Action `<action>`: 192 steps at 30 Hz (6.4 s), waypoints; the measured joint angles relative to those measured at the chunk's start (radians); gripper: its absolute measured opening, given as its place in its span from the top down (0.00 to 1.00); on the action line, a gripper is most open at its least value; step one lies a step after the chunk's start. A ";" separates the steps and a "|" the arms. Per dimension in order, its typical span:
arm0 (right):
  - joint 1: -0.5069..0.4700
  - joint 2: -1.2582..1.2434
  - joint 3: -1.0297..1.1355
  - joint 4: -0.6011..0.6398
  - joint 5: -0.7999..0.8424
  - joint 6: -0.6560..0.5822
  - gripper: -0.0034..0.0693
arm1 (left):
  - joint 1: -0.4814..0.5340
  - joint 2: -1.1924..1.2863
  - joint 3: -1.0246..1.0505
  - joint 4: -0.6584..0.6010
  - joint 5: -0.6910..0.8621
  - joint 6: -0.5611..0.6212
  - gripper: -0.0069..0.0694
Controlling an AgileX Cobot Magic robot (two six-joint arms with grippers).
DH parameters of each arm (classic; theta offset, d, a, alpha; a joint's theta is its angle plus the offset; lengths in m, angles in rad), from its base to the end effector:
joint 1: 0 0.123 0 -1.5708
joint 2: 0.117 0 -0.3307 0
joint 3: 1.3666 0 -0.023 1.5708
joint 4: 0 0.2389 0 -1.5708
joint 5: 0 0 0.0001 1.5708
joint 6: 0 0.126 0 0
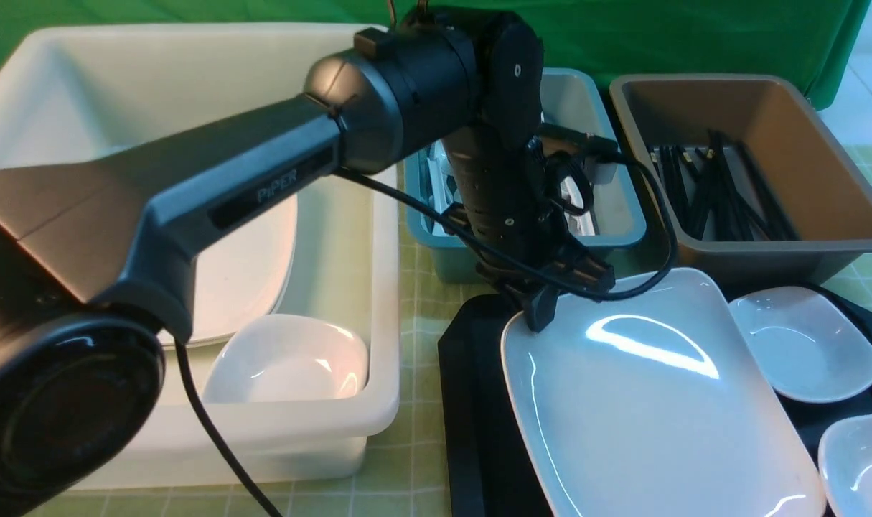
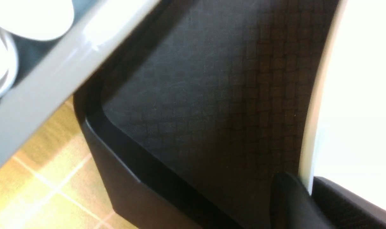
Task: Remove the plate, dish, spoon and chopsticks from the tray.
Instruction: Use the left arm to put the plate into the large storage box on the left
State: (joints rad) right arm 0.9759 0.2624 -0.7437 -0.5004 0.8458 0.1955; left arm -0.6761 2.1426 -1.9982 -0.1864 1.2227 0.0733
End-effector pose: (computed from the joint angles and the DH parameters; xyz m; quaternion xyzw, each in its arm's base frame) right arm 0.0356 -0.0281 0.3686 -0.3120 0.7077 0.1170 0.6230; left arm 0.3655 -0.3214 0.2689 0.3431 0.9237 -0.1299 0.1107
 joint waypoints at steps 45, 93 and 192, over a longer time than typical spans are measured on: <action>0.000 0.000 0.000 0.000 0.001 0.003 0.67 | 0.021 -0.201 -0.003 0.043 0.005 -0.140 0.90; 0.000 0.000 0.000 0.000 0.004 0.020 0.64 | -0.039 -0.319 0.005 0.062 0.021 -0.202 0.90; 0.000 0.000 0.000 -0.001 0.001 0.048 0.62 | 1.167 -0.345 0.497 -0.333 -0.184 0.152 0.71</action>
State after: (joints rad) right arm 0.9759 0.2624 -0.7437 -0.5012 0.8464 0.2437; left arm 0.4910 1.7977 -1.5016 -0.5195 1.0385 0.2253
